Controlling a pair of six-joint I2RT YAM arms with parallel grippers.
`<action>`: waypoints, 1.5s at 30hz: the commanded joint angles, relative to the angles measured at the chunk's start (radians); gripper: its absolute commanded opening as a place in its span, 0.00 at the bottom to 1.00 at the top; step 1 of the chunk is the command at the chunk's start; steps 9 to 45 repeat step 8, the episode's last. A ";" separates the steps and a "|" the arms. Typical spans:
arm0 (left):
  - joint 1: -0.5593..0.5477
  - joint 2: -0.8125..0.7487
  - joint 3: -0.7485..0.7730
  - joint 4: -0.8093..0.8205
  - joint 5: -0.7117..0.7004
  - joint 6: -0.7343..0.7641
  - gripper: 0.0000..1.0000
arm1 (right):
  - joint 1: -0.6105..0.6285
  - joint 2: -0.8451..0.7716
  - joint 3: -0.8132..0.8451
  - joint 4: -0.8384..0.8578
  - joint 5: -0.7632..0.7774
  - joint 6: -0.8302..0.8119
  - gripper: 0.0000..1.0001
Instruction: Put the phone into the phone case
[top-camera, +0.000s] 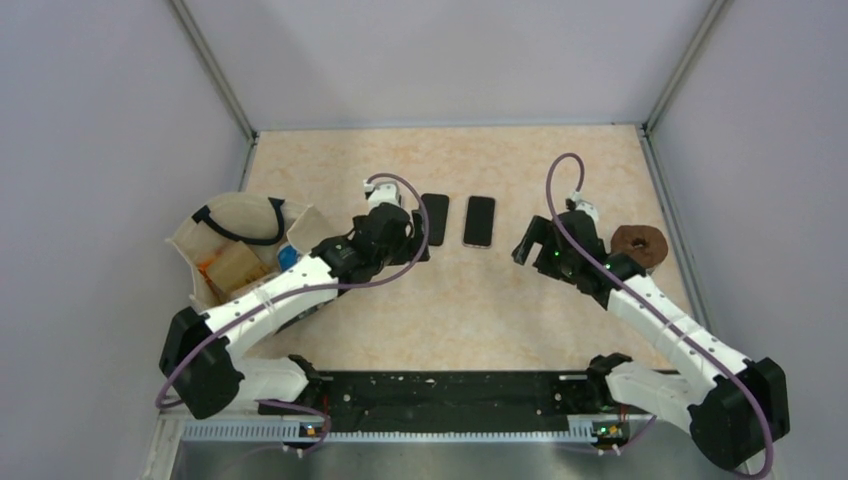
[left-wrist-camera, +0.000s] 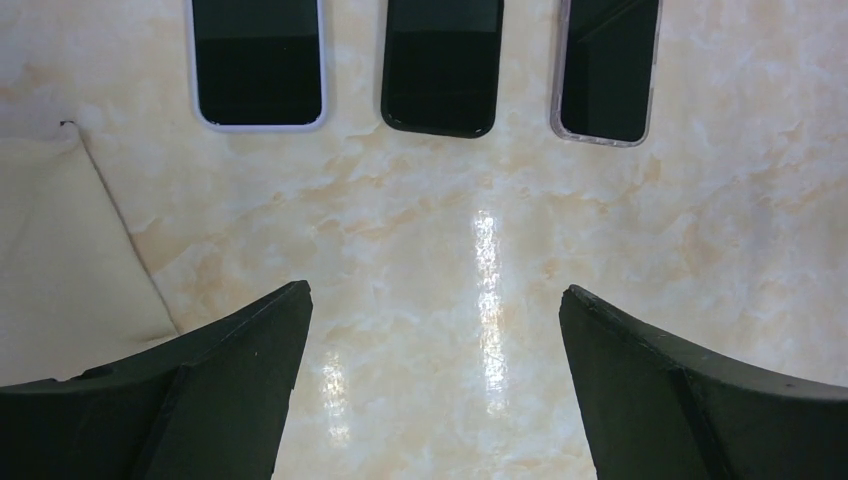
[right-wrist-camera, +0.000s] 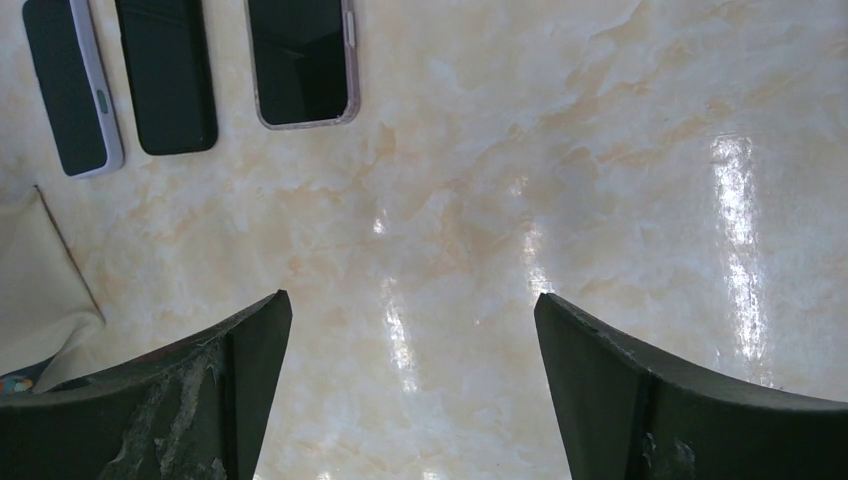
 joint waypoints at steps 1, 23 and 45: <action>0.003 -0.024 -0.012 -0.003 -0.012 -0.022 0.99 | -0.005 0.024 0.038 0.043 0.019 -0.027 0.92; 0.003 -0.016 -0.018 0.031 0.024 -0.031 0.99 | -0.004 0.019 0.033 0.043 0.024 -0.026 0.92; 0.003 -0.016 -0.018 0.031 0.024 -0.031 0.99 | -0.004 0.019 0.033 0.043 0.024 -0.026 0.92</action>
